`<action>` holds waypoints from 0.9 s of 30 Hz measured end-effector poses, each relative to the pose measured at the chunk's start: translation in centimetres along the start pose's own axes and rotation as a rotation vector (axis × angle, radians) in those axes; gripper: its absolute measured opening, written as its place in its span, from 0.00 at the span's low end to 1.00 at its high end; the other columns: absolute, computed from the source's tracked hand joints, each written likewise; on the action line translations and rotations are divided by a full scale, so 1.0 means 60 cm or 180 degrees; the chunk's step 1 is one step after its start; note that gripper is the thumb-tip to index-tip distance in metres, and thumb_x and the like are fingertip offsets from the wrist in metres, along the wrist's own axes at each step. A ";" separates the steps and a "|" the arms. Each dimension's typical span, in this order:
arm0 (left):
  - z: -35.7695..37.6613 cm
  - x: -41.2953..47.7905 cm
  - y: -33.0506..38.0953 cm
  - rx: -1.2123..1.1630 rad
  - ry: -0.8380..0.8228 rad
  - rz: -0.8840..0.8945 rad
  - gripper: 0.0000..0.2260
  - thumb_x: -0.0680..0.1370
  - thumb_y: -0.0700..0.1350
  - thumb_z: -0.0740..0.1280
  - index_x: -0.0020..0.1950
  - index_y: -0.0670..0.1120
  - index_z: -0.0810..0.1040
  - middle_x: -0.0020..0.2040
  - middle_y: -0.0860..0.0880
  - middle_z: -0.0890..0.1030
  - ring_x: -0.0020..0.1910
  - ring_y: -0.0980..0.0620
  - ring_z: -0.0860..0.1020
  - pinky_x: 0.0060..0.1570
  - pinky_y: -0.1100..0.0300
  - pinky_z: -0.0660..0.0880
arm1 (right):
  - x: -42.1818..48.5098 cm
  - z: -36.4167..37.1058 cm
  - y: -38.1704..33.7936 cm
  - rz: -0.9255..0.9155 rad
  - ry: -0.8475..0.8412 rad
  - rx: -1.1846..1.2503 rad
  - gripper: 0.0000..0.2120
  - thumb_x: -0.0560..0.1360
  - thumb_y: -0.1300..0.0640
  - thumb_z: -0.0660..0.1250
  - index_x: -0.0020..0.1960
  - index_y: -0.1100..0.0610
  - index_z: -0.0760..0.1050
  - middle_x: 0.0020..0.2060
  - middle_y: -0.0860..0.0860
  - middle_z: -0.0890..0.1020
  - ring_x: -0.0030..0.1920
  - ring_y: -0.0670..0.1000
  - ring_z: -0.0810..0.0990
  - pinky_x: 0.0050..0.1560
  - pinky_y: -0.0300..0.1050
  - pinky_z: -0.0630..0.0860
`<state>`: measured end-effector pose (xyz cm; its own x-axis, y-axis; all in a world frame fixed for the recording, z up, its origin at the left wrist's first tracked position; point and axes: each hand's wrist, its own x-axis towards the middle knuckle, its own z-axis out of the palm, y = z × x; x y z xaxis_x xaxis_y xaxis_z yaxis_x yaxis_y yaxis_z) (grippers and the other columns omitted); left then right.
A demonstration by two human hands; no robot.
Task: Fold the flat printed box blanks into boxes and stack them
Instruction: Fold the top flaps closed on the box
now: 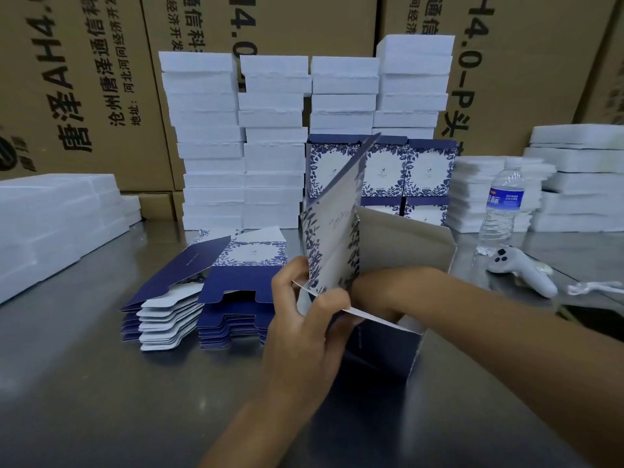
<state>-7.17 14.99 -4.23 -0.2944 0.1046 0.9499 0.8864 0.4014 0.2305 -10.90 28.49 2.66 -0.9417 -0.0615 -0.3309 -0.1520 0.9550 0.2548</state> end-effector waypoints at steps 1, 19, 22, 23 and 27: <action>0.000 0.001 0.001 -0.0001 0.0015 -0.0023 0.09 0.81 0.57 0.56 0.49 0.53 0.68 0.62 0.46 0.62 0.49 0.58 0.67 0.42 0.59 0.70 | -0.001 -0.001 0.001 0.0000 0.0044 -0.0032 0.05 0.78 0.60 0.59 0.45 0.58 0.71 0.39 0.52 0.74 0.39 0.53 0.71 0.42 0.43 0.70; -0.009 0.011 -0.002 -0.0162 0.0103 -0.0615 0.21 0.70 0.56 0.67 0.59 0.51 0.68 0.57 0.52 0.68 0.55 0.57 0.69 0.55 0.79 0.62 | -0.096 -0.059 0.021 -0.0869 0.1618 0.2094 0.11 0.78 0.50 0.62 0.46 0.55 0.79 0.39 0.48 0.84 0.41 0.48 0.82 0.44 0.40 0.77; -0.010 0.010 -0.002 -0.0249 0.0086 -0.0794 0.24 0.70 0.57 0.67 0.62 0.50 0.70 0.58 0.52 0.69 0.56 0.57 0.70 0.55 0.77 0.64 | -0.129 -0.038 0.031 -0.1260 0.2005 0.3517 0.16 0.77 0.47 0.60 0.46 0.58 0.80 0.36 0.54 0.84 0.37 0.48 0.83 0.41 0.35 0.77; -0.010 0.010 -0.003 -0.0289 0.0087 -0.0841 0.24 0.70 0.58 0.67 0.63 0.50 0.70 0.58 0.54 0.69 0.56 0.58 0.71 0.56 0.76 0.65 | -0.137 -0.024 0.034 -0.1296 0.2152 0.3841 0.20 0.75 0.42 0.59 0.45 0.57 0.80 0.36 0.55 0.84 0.37 0.49 0.83 0.43 0.36 0.78; -0.013 0.012 -0.004 -0.0531 0.0086 -0.1102 0.25 0.69 0.60 0.68 0.64 0.61 0.65 0.59 0.67 0.66 0.56 0.64 0.71 0.56 0.70 0.69 | -0.159 0.039 0.032 -0.1427 0.2889 0.3828 0.29 0.67 0.25 0.55 0.44 0.47 0.81 0.36 0.49 0.83 0.38 0.42 0.81 0.47 0.31 0.73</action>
<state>-7.32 14.26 -3.42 -0.5790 -0.0363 0.8145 0.7827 0.2549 0.5677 -1.50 31.58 4.19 -0.8136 -0.1170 0.5695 -0.5552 0.4470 -0.7014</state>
